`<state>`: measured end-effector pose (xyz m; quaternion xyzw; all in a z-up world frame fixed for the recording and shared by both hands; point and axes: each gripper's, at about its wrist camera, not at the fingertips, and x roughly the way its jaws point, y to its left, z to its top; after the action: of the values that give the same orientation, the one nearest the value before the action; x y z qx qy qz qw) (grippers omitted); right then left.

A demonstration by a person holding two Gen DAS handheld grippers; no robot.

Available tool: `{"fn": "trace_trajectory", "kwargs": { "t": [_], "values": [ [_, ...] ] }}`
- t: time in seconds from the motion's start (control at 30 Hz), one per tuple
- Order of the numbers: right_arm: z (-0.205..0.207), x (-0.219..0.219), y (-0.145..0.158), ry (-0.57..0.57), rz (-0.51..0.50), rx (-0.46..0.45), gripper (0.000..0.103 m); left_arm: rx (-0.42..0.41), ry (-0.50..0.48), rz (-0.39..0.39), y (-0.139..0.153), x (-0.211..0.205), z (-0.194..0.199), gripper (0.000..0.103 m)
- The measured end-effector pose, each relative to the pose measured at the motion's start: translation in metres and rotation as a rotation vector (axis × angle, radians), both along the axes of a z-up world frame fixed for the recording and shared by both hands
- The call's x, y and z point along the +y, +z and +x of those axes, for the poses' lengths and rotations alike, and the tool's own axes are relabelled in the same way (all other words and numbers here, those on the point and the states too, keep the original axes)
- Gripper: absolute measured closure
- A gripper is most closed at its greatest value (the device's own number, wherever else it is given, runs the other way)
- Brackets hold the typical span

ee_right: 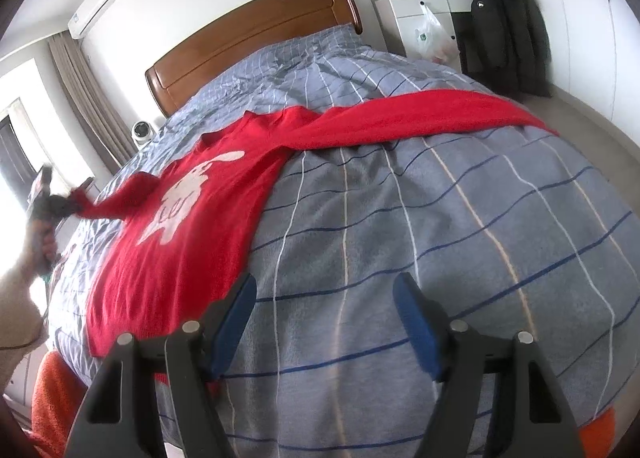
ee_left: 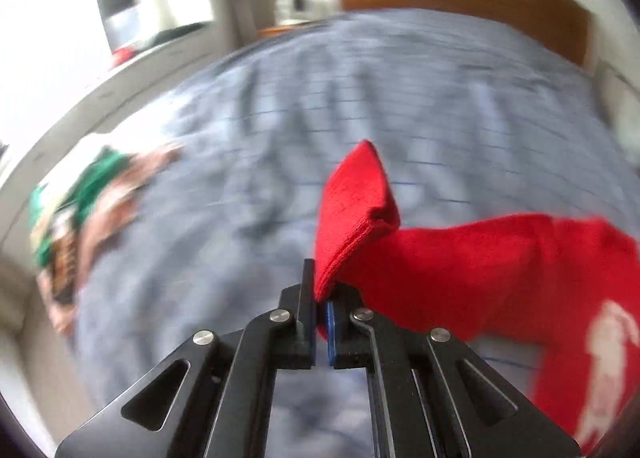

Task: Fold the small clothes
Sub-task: 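Grasp the sweater sleeve cuff with the left gripper and stretch it across the body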

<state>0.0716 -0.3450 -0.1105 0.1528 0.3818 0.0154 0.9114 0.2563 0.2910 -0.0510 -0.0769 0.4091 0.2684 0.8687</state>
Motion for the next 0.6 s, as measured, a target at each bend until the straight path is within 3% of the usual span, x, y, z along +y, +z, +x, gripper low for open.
{"fn": "trace_trajectory", "kwargs": {
  "t": [0.1, 0.27, 0.6],
  "values": [
    [0.001, 0.002, 0.000, 0.002, -0.006, 0.001, 0.033, 0.034, 0.100, -0.047, -0.027, 0.039, -0.019, 0.101],
    [0.004, 0.003, -0.003, -0.002, -0.017, 0.017, 0.033, 0.084, 0.173, -0.154, -0.068, 0.056, -0.035, 0.101],
    [0.005, 0.006, -0.007, 0.004, -0.027, 0.030, 0.033, 0.104, 0.139, -0.091, -0.099, 0.050, -0.032, 0.101]
  ]
}}
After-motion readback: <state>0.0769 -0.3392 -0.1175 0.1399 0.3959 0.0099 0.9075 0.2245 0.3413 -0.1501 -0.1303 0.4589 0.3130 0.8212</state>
